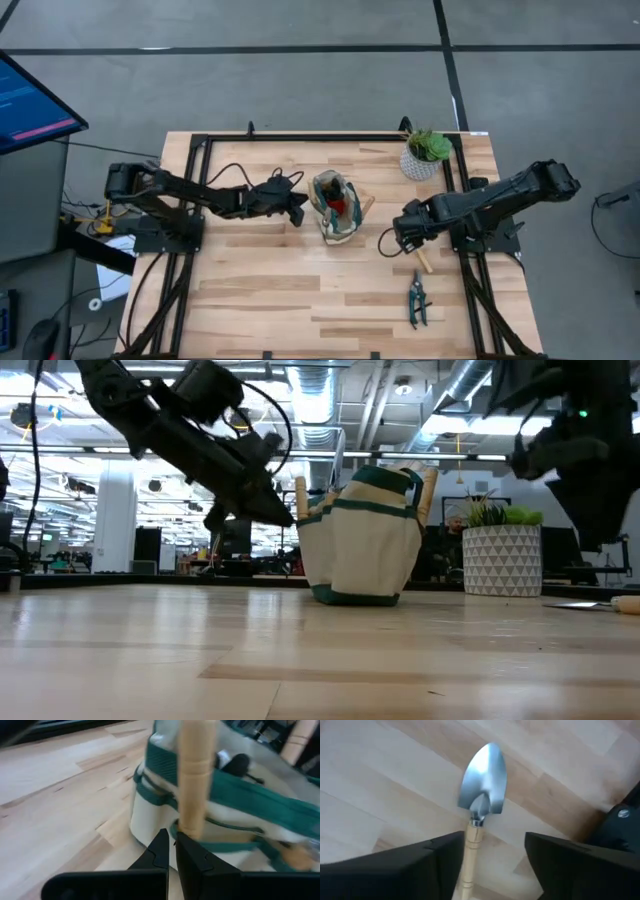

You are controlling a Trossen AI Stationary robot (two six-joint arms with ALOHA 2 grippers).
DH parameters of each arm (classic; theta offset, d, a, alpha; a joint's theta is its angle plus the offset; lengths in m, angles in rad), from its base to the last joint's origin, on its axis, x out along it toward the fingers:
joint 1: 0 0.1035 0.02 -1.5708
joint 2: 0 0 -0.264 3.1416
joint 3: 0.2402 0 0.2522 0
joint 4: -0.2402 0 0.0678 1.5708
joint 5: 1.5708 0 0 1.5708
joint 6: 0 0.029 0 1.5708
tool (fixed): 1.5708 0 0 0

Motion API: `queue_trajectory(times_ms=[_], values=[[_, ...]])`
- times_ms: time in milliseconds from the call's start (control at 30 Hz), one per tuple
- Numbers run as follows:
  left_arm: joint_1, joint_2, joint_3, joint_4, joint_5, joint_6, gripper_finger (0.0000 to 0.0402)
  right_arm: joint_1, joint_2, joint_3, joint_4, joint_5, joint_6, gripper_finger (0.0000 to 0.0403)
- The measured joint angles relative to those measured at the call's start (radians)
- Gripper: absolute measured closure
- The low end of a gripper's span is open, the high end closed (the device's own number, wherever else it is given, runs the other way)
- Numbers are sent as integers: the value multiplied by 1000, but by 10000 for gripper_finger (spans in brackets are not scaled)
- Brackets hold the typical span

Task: Pick & Place Garden tools in Gardening bag
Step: Adjust the gardening bag

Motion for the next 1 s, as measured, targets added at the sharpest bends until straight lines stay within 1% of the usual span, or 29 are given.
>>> queue_trajectory(times_ms=[67, 167, 267, 367, 500, 567, 633, 700, 767, 833, 900, 933, 1000], values=[[-9, -64, 0, -75, -1, 0, 400, 5, 0, -36, 45, -31, 1, 188], [-25, -164, 0, -155, -12, -2, 400, 12, 0, -86, 112, -78, 2, 183], [-44, -267, 0, -163, -13, -11, 400, 28, 0, -114, 171, -83, 16, 186], [-69, -353, 0, -164, -21, -48, 400, 48, 0, -120, 179, -86, 30, 193], [-146, -404, 1, -140, -33, -109, 400, 64, 0, -120, 201, -81, 3, 201], [-204, -403, 1, -142, -33, -131, 400, 65, 0, -107, 255, -79, -62, 205], [-264, -395, 1, -130, -67, -145, 400, 59, 0, -80, 349, -70, -134, 210], [-313, -392, 1, -131, -136, -159, 400, 47, 0, -61, 445, -4, -187, 223], [-348, -393, 1, -130, -216, -161, 400, 19, 0, -59, 499, 108, -213, 246], [-373, -398, 1, -129, -283, -162, 400, -20, 0, -59, 502, 227, -215, 279], [-389, -399, 1, -122, -317, -162, 400, -57, 0, -60, 502, 320, -244, 315], [-394, -401, 1, -127, -318, -161, 400, -74, 0, -60, 512, 345, -278, 332], [-404, -404, 0, -124, -317, -161, 400, -108, 0, -60, 555, 349, -360, 362]])
